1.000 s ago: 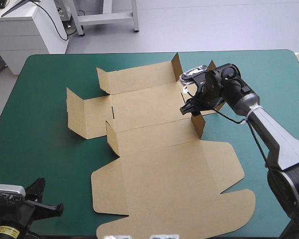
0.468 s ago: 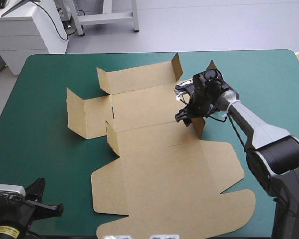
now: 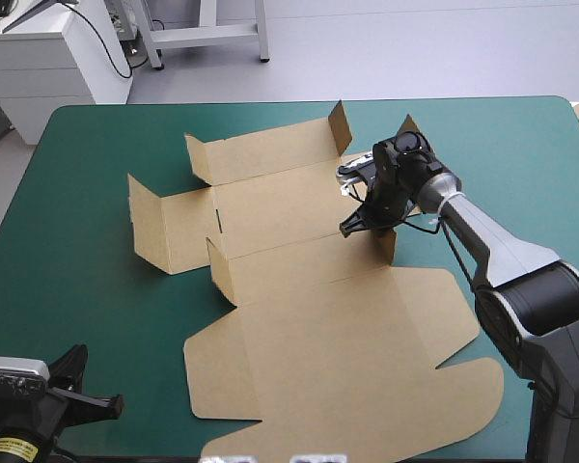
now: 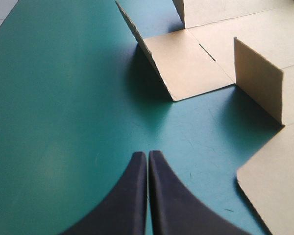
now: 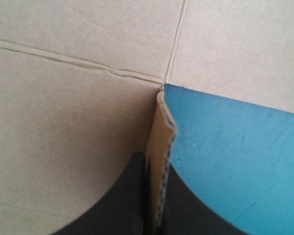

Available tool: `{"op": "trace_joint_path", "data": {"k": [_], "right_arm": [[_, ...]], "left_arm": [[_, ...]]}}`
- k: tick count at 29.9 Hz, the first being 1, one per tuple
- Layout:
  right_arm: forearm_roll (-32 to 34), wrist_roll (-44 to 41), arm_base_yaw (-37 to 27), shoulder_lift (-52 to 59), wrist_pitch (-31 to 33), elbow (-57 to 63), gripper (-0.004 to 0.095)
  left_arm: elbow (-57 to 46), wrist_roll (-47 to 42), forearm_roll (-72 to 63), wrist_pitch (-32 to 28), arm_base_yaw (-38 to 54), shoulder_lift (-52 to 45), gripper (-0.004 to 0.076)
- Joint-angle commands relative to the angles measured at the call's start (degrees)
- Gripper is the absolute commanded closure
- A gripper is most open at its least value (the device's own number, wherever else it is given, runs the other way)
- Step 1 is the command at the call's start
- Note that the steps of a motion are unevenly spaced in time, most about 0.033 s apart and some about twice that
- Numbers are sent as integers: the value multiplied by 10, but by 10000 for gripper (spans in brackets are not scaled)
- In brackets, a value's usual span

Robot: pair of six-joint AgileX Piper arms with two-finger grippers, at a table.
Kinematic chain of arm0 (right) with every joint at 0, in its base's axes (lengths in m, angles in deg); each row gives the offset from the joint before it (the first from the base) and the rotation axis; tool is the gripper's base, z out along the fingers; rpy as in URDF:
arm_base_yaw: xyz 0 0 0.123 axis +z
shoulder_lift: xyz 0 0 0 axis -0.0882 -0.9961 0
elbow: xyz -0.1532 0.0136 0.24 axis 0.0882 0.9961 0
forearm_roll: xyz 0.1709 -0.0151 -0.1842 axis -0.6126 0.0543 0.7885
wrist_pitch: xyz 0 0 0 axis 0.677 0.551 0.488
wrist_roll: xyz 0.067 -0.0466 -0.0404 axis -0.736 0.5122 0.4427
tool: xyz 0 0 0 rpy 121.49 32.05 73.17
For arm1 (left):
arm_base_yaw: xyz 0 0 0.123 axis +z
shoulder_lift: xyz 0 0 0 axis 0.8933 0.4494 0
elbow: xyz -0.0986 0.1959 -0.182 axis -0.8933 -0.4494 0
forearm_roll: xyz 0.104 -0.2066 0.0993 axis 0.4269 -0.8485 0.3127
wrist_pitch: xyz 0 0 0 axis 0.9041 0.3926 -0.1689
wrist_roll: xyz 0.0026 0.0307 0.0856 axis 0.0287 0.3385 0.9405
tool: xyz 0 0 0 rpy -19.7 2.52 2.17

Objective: Fold the box

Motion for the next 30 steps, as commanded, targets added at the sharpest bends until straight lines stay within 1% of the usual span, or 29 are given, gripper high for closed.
{"op": "trace_joint_path", "data": {"k": [1,4,5,9,11,13,17,20,25,27,30], "right_arm": [[1,125,0,33,-1,-40,929],[1,236,0,33,-20,-66,929],[1,269,0,33,-37,-73,929],[-5,361,1,32,-86,-92,929],[-24,412,1,32,-105,-94,929],[-44,439,1,32,-119,-94,929],[-120,505,3,32,-141,-94,929],[-152,568,20,32,-147,-94,929],[-141,595,54,32,-177,-94,929],[-142,628,59,31,-201,-94,929],[-156,623,63,31,-243,-94,926]], "left_arm": [[12,0,-3,-41,-5,8,731],[12,0,-3,-41,-5,8,731],[12,0,-3,-41,-5,8,731],[12,0,-3,-41,-5,8,731],[12,0,-3,-41,-5,8,731],[12,0,-3,-41,-5,8,731],[12,0,-3,-41,-5,8,731],[12,0,-3,-41,-5,8,731],[12,0,-3,-41,-5,8,731],[12,0,-3,-41,-5,8,731],[12,0,-3,-41,-5,8,731]]}}
